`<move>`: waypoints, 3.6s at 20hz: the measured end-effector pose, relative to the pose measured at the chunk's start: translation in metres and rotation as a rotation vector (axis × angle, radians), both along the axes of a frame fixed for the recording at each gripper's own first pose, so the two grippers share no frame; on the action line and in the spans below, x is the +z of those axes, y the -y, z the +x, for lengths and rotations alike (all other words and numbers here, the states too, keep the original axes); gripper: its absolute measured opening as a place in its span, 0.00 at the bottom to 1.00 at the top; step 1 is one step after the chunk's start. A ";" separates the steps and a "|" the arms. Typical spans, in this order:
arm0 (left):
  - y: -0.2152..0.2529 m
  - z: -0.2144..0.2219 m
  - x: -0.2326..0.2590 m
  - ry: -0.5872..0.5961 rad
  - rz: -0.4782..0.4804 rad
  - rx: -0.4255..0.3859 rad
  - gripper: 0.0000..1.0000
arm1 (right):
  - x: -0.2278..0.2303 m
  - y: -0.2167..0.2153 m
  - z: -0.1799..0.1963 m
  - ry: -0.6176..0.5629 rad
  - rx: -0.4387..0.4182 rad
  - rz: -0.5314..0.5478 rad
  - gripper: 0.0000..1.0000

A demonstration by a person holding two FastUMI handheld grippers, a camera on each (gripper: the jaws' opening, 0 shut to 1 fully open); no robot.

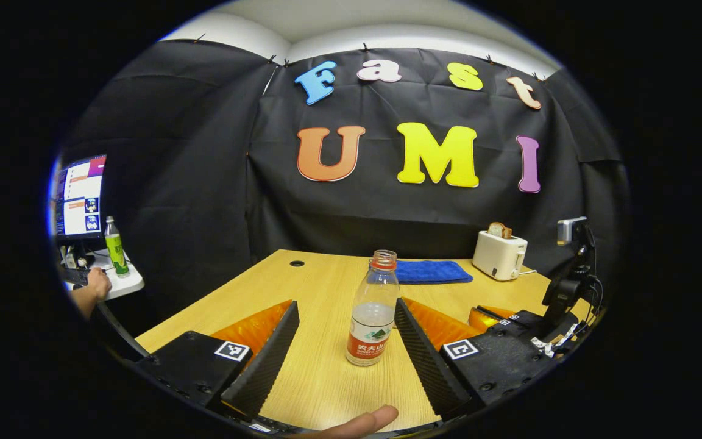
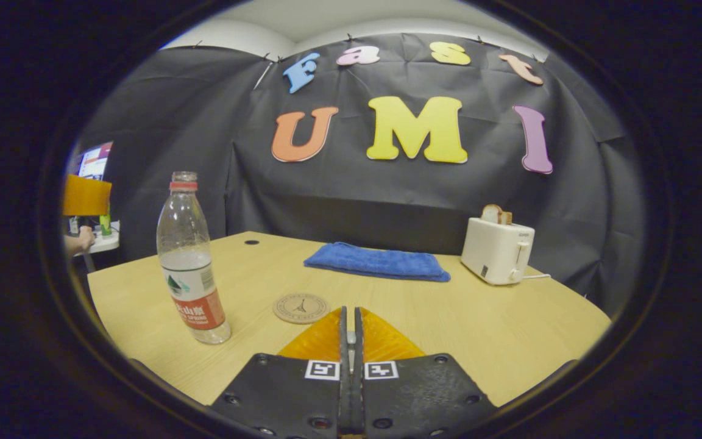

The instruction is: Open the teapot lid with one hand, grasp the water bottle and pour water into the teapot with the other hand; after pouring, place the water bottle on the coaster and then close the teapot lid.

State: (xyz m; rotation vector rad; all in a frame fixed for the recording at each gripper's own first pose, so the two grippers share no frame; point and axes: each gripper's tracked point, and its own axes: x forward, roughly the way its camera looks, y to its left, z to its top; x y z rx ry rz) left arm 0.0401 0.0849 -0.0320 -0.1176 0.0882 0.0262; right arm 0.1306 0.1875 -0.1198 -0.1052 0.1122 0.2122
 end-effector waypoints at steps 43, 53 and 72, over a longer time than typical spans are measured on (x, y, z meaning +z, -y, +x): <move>0.047 0.093 -0.075 -0.073 0.503 -0.090 0.76 | 0.077 0.183 -0.067 0.118 -0.217 0.113 0.00; 0.055 0.078 -0.082 -0.174 1.118 -0.092 0.75 | 0.090 0.205 -0.071 0.156 -0.259 0.119 0.00; 0.067 0.077 -0.081 -0.241 1.696 -0.148 0.75 | 0.094 0.191 -0.073 0.180 -0.218 0.103 0.00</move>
